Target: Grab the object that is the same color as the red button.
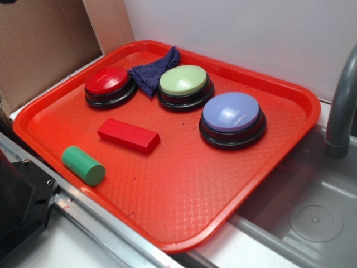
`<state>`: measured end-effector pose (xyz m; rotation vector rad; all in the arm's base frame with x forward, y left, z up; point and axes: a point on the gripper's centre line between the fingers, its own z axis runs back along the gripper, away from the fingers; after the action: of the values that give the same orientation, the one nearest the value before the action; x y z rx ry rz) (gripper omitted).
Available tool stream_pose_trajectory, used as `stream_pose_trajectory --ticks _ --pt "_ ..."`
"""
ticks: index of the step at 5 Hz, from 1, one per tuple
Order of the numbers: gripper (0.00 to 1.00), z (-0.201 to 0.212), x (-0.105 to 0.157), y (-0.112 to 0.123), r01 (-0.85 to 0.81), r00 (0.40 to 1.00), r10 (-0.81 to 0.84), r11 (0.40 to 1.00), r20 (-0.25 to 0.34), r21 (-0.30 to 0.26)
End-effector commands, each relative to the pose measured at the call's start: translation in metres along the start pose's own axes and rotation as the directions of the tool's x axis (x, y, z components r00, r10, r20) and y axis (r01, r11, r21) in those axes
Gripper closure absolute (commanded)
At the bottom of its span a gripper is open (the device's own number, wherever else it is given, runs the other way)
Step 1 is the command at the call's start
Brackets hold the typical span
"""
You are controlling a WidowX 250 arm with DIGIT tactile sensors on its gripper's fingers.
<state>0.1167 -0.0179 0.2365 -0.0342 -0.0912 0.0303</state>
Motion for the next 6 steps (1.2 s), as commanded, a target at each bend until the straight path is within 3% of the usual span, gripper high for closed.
stream_pose_trajectory --ticks 1,3,5,6 --pt "0.0 0.0 0.0 0.0 0.0 1.0 0.0 1.0 0.0 0.0" --pt "0.0 -0.028 0.028 0.006 0.293 0.956 -0.293 0.956 0.002 0.036" --pt "0.0 -0.062 0.052 0.014 0.579 0.814 -0.579 0.815 0.035 0.022" --pt "0.0 -0.089 0.066 0.018 0.671 0.741 -0.671 0.74 -0.008 0.052"
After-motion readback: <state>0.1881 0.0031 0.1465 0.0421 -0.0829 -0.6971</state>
